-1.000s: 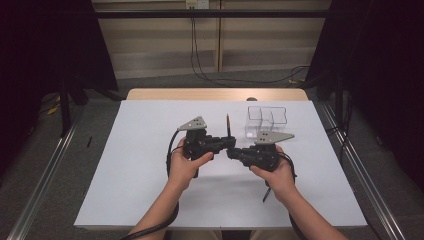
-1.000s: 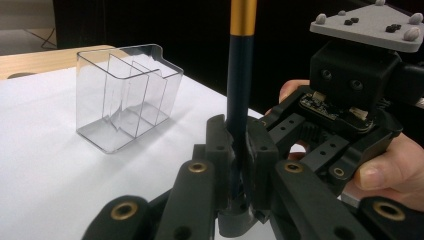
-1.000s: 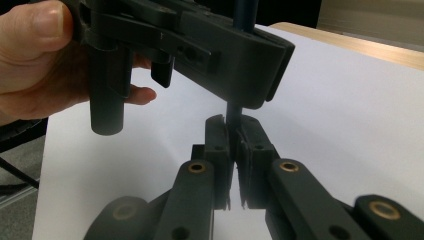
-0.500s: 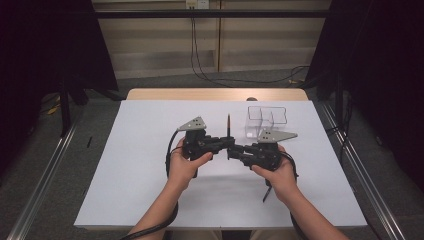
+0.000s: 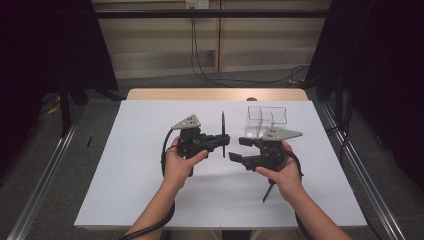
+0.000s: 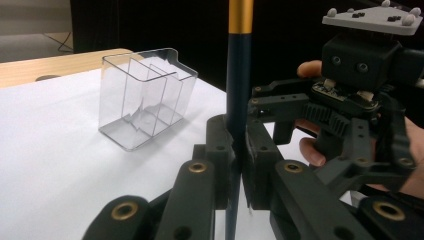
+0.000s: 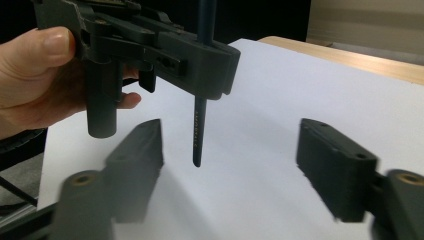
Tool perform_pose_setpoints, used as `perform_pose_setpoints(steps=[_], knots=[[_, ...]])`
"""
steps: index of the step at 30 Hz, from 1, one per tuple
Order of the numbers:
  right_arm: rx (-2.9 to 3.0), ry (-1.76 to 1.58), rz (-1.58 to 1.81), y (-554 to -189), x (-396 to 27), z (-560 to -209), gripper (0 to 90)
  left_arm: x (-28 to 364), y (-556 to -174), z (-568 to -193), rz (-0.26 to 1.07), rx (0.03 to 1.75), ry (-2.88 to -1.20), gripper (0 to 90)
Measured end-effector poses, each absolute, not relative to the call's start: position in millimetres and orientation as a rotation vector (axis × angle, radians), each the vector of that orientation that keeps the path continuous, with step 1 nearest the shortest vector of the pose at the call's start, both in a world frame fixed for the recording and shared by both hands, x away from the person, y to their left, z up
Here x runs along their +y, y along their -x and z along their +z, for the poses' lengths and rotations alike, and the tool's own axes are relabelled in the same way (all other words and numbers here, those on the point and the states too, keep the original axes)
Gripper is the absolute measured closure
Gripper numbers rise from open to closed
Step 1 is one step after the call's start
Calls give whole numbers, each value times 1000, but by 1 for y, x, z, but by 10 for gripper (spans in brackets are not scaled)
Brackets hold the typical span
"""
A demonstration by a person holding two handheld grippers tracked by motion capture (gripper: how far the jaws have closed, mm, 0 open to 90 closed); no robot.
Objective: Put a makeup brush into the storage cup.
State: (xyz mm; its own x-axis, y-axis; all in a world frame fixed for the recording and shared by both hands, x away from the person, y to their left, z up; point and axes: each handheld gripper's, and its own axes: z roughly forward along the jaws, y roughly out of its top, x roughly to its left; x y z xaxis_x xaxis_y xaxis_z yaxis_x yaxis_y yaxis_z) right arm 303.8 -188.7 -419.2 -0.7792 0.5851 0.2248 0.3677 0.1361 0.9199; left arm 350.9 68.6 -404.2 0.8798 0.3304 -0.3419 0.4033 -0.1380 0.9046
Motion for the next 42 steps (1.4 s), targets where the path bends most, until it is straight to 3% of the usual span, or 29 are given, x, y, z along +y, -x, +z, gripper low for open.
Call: perform_pose_setpoints(steps=[9, 20, 34, 42], knots=[[2194, -948, 1688, -304, -194, -415, 147, 71, -351, -405, -57, 563, -1759, 837], [2152, -977, 1716, -308, -200, -409, 145, 69, -352, -409, -45, 564, -1778, 837], [2128, -974, 1723, -314, -200, -390, 172, 59, -349, -416, -40, 542, -1827, 838], [2126, -1009, 1743, -317, -198, -389, 264, 52, -348, -420, -43, 527, -1854, 838]])
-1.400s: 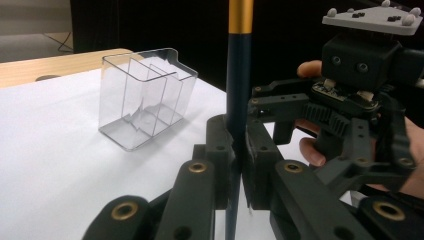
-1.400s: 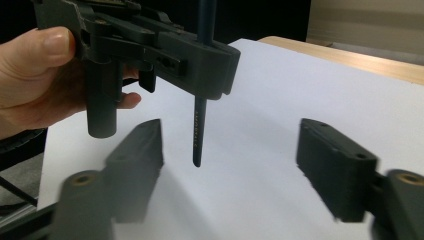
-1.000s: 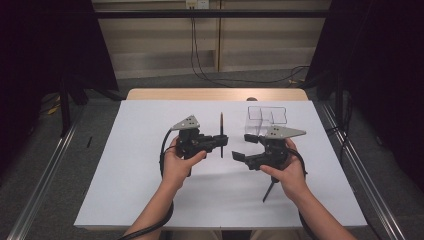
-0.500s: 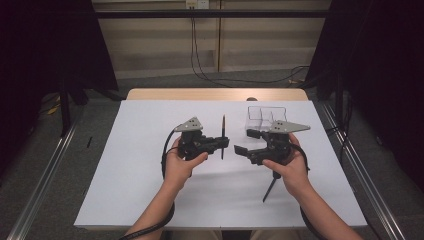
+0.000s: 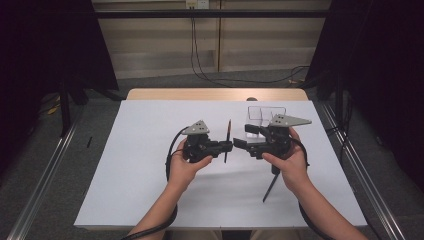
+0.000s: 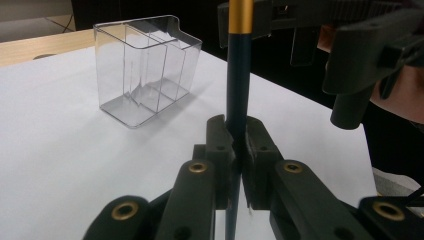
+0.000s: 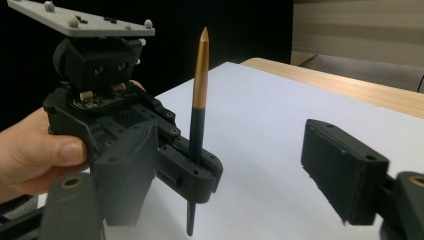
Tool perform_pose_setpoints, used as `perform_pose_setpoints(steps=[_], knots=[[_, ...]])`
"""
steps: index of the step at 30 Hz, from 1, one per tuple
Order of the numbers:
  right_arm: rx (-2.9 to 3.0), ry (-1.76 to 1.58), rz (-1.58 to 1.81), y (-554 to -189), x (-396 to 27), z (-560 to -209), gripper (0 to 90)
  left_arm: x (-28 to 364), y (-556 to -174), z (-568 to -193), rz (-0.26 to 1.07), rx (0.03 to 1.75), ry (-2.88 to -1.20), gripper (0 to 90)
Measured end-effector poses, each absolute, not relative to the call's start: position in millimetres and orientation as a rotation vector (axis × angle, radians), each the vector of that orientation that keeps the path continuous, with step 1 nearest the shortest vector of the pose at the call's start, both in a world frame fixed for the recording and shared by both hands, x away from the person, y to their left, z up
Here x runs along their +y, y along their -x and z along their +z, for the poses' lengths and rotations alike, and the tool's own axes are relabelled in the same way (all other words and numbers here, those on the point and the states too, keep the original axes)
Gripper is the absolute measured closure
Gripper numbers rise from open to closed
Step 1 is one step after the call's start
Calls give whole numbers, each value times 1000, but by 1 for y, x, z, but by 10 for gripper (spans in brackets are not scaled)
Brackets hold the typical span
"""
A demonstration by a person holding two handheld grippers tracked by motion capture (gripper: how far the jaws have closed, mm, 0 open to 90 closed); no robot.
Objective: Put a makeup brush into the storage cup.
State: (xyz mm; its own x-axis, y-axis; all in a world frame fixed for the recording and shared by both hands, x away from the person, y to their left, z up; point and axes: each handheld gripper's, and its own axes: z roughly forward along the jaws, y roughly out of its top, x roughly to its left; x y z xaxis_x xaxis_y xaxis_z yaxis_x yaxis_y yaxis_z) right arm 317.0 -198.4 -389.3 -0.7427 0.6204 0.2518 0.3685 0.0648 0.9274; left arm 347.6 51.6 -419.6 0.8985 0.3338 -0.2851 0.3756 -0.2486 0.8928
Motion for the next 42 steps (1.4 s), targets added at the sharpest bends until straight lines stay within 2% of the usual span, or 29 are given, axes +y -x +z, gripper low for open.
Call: perform_pose_setpoints(steps=[8, 16, 23, 29, 37, 42], knots=[[2142, -1038, 1745, -318, -195, -391, 413, 45, -345, -422, -51, 512, -1865, 838], [2148, -1025, 1771, -318, -193, -393, 616, 41, -343, -423, -53, 504, -1870, 838], [2158, -1002, 1790, -318, -190, -390, 707, 39, -343, -423, -51, 493, -1879, 838], [2166, -1018, 1809, -319, -188, -392, 821, 38, -341, -422, -49, 489, -1868, 838], [2150, -989, 1831, -318, -188, -390, 840, 39, -342, -422, -56, 491, -1843, 826], [2130, -983, 1839, -318, -191, -386, 841, 41, -342, -421, -54, 496, -1829, 725]])
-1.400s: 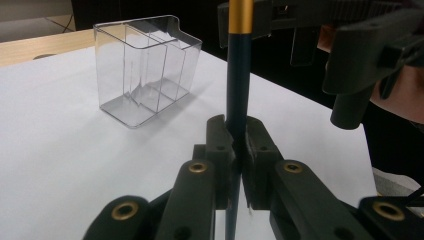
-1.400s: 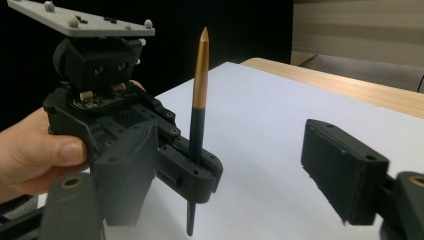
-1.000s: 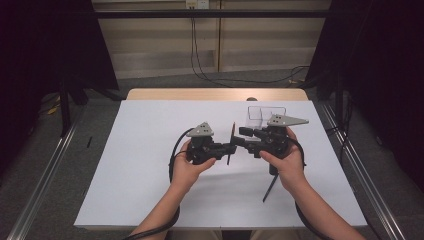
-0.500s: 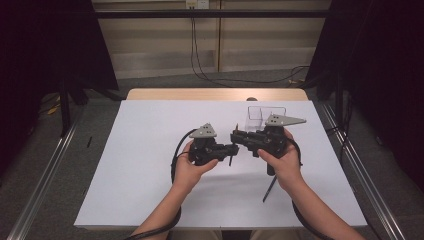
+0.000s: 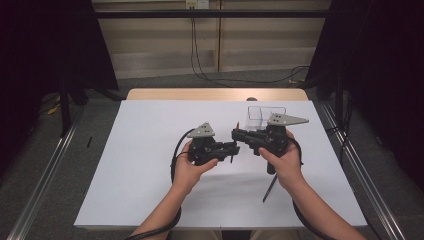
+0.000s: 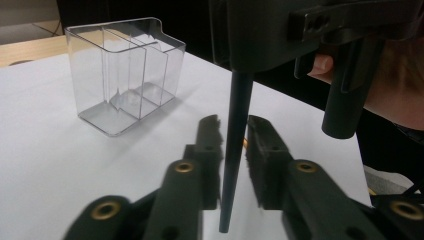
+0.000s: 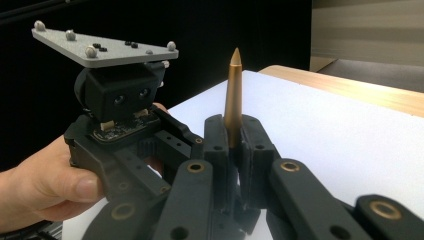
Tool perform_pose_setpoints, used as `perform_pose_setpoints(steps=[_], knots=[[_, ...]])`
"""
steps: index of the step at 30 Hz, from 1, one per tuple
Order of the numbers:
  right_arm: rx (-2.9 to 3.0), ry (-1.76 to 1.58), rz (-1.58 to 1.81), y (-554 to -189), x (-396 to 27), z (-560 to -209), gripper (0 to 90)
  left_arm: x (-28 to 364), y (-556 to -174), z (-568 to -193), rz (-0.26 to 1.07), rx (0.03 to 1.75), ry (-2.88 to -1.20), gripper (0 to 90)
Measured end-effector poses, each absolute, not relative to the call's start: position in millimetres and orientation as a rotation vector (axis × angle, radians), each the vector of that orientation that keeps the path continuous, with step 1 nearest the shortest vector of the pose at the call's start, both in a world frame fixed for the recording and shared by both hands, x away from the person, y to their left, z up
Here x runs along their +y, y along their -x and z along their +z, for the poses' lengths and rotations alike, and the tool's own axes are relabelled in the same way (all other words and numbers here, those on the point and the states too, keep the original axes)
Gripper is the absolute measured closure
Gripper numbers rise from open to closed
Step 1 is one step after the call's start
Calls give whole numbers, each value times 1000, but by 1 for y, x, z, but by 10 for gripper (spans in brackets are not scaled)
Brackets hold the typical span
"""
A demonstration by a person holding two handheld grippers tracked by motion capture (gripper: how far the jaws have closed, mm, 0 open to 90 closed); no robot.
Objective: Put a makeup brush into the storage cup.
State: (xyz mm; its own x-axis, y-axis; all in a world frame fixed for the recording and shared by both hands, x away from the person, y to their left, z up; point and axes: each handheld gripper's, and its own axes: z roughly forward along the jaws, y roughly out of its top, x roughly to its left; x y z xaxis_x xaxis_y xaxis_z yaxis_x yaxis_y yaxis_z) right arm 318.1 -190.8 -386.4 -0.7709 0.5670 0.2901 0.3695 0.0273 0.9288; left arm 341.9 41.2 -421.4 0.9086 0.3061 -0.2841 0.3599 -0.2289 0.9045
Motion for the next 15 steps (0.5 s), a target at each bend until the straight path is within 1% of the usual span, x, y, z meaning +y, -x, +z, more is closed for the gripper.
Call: perform_pose_setpoints(steps=[6, 12, 15], knots=[[2123, -981, 1831, -318, -195, -384, 841, 46, -342, -419, -67, 500, -1796, 564], [2118, -980, 1832, -318, -197, -383, 841, 51, -341, -416, -32, 488, -1768, 421], [2114, -980, 1831, -318, -198, -383, 841, 53, -341, -415, -28, 481, -1759, 382]])
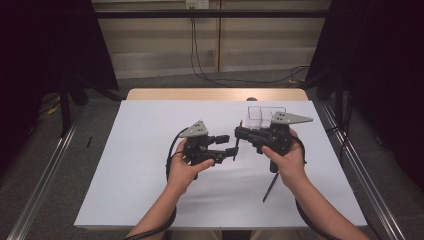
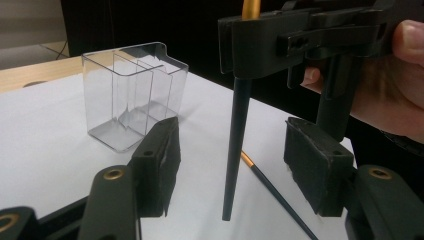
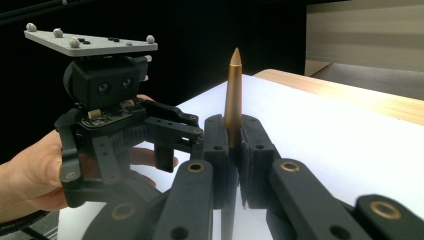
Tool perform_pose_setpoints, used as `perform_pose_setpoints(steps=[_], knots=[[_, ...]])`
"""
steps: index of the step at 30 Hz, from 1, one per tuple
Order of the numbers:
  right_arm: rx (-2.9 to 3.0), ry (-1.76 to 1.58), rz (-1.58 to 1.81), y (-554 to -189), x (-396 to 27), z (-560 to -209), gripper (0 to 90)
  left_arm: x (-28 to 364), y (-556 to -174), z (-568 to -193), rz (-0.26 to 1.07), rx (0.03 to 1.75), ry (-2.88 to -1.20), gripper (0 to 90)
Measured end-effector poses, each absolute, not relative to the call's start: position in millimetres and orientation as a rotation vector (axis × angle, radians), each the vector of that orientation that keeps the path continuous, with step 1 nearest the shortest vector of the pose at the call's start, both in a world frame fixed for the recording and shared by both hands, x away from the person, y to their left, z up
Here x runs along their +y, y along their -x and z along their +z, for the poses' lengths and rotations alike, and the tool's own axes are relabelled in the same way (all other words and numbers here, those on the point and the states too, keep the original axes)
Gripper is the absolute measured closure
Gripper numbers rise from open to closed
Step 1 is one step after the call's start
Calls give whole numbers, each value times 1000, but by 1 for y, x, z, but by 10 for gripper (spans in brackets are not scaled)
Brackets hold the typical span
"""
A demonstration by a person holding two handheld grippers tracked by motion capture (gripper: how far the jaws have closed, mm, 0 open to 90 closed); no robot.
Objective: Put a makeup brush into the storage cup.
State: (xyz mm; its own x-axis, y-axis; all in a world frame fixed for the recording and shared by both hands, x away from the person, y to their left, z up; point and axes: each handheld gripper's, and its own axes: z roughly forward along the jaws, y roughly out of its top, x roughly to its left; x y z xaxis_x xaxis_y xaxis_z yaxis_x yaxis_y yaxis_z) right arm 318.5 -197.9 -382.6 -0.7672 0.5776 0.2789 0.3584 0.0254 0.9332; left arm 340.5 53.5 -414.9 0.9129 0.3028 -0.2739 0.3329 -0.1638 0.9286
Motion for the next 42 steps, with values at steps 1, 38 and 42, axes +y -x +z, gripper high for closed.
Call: perform_pose_setpoints(steps=[1, 38, 42], knots=[[2112, -979, 1830, -319, -198, -382, 841, 54, -340, -415, -28, 482, -1762, 356], [2091, -992, 1803, -316, -212, -381, 841, 108, -339, -407, 45, 498, -1771, 3], [2088, -993, 1797, -316, -214, -380, 840, 117, -337, -406, 72, 479, -1773, 4]])
